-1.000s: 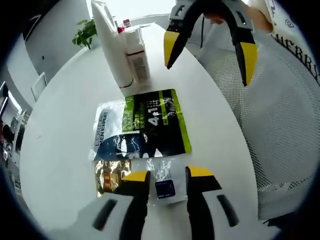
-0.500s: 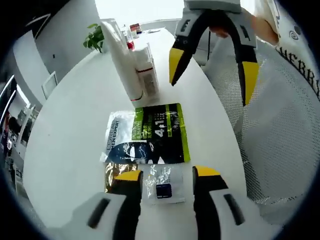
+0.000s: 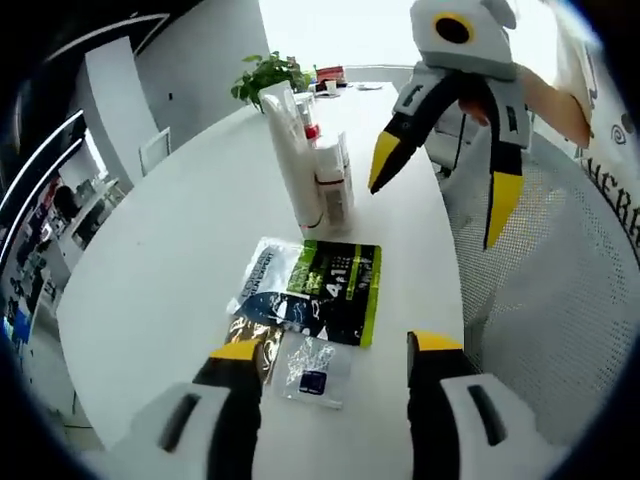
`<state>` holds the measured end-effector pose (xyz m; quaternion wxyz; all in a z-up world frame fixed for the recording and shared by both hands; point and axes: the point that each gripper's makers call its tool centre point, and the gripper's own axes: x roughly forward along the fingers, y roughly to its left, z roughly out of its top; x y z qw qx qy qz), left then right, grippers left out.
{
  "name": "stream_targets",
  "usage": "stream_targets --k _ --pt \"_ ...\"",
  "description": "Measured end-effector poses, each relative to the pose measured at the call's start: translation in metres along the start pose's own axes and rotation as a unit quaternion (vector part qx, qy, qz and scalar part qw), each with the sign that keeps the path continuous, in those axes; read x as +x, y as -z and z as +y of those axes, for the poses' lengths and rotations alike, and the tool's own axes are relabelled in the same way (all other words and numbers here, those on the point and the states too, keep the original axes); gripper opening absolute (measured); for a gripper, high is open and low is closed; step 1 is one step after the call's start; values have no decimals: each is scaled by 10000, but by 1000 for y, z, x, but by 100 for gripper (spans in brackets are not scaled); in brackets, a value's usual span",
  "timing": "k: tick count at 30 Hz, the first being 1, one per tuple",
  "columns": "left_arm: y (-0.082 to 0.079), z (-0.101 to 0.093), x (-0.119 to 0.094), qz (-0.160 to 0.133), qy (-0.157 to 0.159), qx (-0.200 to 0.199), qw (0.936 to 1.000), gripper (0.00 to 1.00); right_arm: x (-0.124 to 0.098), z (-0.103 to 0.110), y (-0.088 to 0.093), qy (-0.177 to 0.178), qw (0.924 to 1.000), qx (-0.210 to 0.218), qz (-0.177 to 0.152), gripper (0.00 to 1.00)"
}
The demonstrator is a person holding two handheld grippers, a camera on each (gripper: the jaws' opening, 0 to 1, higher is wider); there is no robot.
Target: Arrange the skincare products in the storage area until every visible bottle or jar stands upright without overlapping.
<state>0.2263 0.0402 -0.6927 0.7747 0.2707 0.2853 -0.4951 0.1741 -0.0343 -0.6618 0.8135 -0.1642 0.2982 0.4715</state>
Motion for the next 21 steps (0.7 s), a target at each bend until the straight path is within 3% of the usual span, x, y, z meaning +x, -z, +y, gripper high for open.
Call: stream_targets --k 7,13,21 --pt "0 0 -12 -64 -527 -568 9970 75 -12 -4 1 120 9999 -57 -29 60" --pt "1 2 -21 -105 -809 -807 9934 83 -25 -11 2 298 9995 -79 -75 65" --pt "0 -4 -37 -270 -1200 -1403 9824 96 -46 -28 5 606 9980 -67 -147 75"
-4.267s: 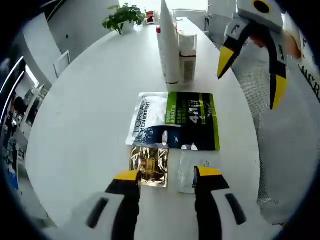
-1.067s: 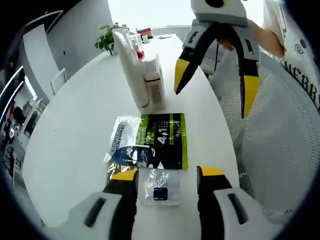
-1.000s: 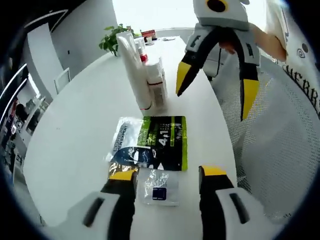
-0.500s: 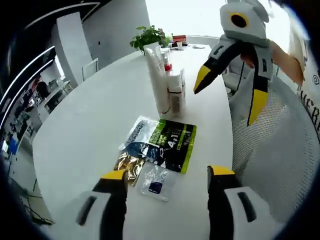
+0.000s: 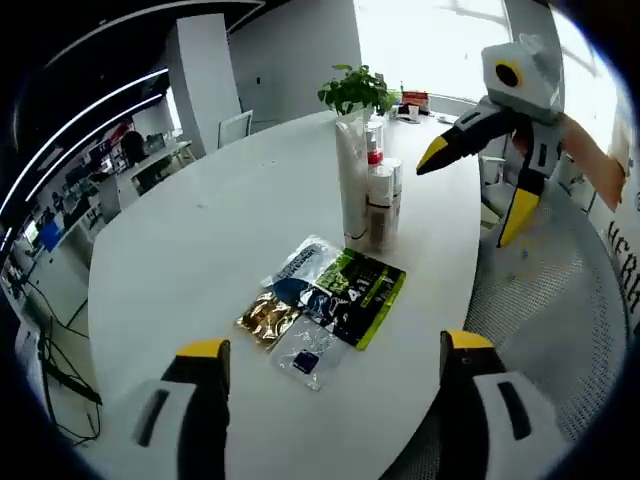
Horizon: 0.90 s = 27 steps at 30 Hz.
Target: Arrange the skincare products in the storage area until every visible bottle or jar stands upright without overlapping.
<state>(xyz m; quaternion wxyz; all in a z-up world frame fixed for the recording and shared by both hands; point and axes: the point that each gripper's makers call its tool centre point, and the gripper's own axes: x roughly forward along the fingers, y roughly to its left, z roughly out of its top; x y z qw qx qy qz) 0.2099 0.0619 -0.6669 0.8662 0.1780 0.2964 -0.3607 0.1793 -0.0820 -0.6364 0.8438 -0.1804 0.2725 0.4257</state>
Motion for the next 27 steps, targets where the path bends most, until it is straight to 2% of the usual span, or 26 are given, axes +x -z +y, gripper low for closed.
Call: stream_targets --k 7,13,21,27 --pt "2 3 -17 -61 -310 -379 9988 99 -10 -13 6 202 9998 47 -53 83" --pt "2 2 -25 -83 -425 -552 9975 99 -14 -17 8 309 9994 103 -83 90" --pt "0 -5 -28 -196 -446 -727 9962 99 -18 -21 12 412 9989 188 -77 98" --pt "0 -7 -32 -227 -455 -814 9954 99 -18 -22 14 453 9988 175 -41 99"
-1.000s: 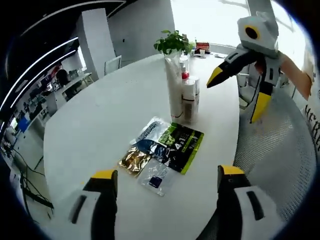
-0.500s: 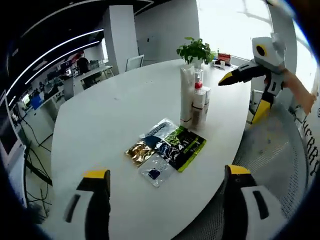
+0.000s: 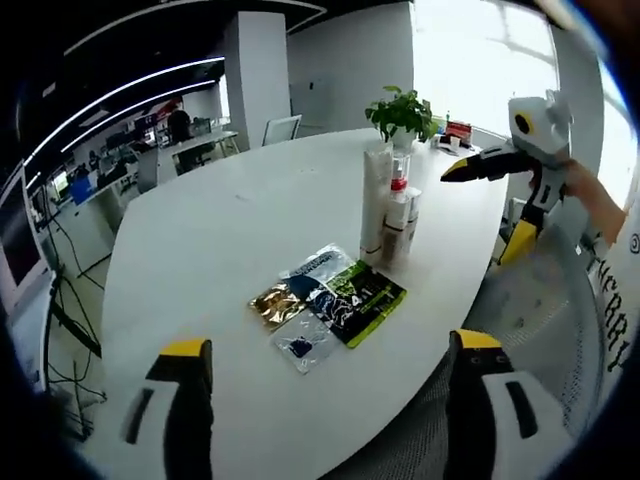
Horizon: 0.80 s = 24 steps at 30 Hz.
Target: Arrange the skincare products in the storage area until every visible bottle or jar stands upright without overlapping.
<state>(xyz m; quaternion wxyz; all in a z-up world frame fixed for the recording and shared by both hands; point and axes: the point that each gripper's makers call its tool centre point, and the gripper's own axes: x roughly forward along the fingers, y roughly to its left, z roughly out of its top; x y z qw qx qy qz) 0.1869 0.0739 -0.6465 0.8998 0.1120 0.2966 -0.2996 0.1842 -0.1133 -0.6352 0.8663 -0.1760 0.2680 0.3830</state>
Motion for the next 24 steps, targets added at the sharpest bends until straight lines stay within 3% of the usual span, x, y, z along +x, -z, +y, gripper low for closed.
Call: stream_targets --k 24 --pt "2 -2 -1 2 0 -87 10000 99 2 -1 4 55 10000 -50 52 100"
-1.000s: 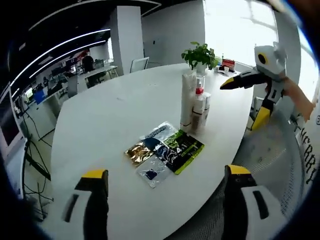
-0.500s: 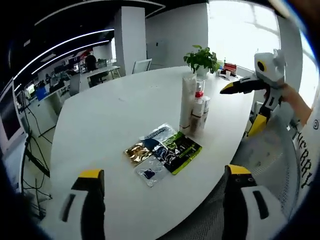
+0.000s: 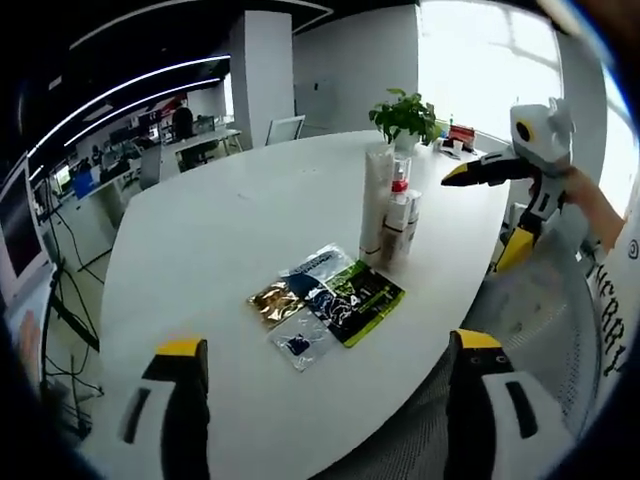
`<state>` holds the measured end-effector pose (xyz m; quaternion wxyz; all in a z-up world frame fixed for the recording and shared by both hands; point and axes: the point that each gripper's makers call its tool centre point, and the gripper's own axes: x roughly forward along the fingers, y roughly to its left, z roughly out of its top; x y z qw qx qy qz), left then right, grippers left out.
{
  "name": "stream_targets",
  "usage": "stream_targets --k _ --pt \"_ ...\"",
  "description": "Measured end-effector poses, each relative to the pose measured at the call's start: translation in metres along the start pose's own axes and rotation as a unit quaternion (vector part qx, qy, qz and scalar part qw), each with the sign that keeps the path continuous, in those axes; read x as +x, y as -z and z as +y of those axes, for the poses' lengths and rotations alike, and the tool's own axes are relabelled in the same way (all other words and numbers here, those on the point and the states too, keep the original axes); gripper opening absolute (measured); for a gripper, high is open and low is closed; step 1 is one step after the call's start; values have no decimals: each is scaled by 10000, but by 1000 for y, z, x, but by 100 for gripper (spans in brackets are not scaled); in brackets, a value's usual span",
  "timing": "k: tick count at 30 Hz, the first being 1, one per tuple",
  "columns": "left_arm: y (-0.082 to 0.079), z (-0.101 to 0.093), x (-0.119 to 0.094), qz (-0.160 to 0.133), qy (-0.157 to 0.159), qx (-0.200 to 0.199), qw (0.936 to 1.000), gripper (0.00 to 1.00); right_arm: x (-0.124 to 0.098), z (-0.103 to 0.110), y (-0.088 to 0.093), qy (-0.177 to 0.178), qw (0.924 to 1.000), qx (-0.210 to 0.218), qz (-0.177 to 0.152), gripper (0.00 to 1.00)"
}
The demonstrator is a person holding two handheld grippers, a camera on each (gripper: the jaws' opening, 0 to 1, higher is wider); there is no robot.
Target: Arrange the skincare products in the storage area until every visible bottle or jar stands upright without overlapping.
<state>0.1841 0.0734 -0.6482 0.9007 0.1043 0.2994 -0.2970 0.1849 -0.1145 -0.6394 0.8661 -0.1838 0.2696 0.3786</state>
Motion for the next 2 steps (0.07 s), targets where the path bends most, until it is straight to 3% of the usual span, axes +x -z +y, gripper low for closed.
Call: stream_targets --k 2 --pt "1 0 0 16 -9 -3 10000 99 0 0 1 -5 10000 9 2 100"
